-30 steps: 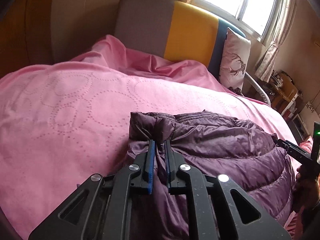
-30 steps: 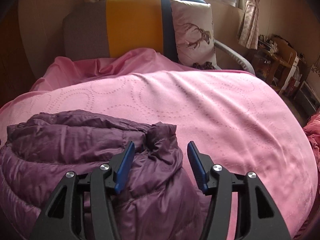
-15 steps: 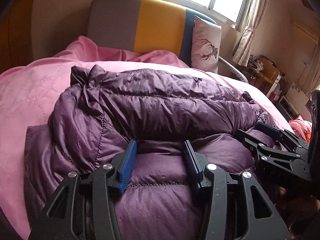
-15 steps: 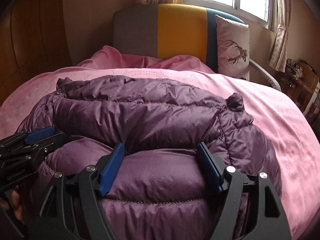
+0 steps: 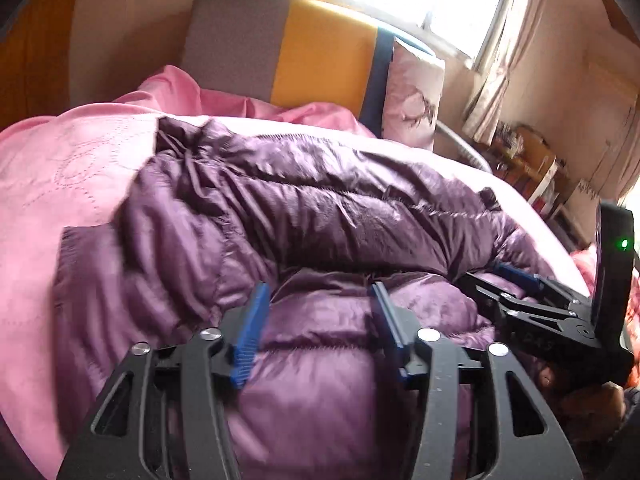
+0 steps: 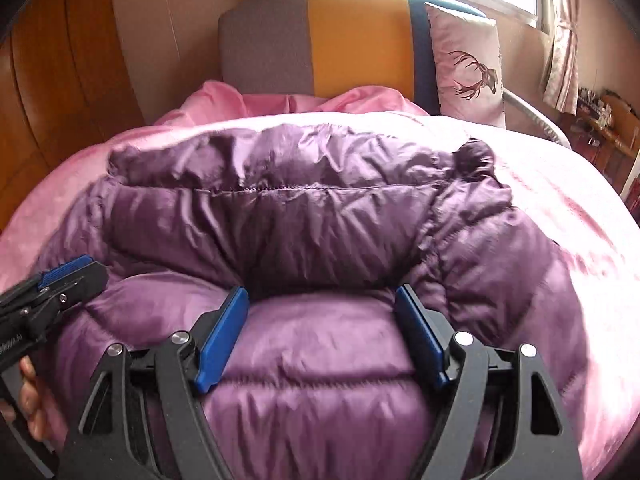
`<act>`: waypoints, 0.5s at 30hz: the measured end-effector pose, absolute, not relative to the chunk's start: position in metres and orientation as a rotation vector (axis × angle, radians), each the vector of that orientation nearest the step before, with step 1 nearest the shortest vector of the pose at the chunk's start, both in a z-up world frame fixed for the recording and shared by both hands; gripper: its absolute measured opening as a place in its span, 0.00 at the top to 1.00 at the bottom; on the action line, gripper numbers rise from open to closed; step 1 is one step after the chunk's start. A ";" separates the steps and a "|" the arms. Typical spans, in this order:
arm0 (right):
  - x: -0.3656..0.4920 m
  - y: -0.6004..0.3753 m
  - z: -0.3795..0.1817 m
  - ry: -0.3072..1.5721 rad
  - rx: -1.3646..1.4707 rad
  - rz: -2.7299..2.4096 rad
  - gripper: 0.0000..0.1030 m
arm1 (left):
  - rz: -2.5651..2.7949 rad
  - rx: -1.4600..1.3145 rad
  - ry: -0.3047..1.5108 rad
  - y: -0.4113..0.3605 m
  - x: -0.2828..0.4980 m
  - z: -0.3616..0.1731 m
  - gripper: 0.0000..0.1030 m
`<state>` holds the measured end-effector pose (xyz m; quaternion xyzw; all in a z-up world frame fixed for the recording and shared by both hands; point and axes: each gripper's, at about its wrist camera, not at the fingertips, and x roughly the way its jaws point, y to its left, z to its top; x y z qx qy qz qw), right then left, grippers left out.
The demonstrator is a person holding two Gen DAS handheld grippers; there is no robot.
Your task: Fold large clothes
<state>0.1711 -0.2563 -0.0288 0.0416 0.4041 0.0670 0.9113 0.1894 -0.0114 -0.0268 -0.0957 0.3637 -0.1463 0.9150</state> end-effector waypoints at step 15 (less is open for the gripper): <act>0.089 -0.383 -0.054 0.859 0.563 0.001 0.23 | -0.254 -0.558 0.810 0.102 0.148 -0.057 0.37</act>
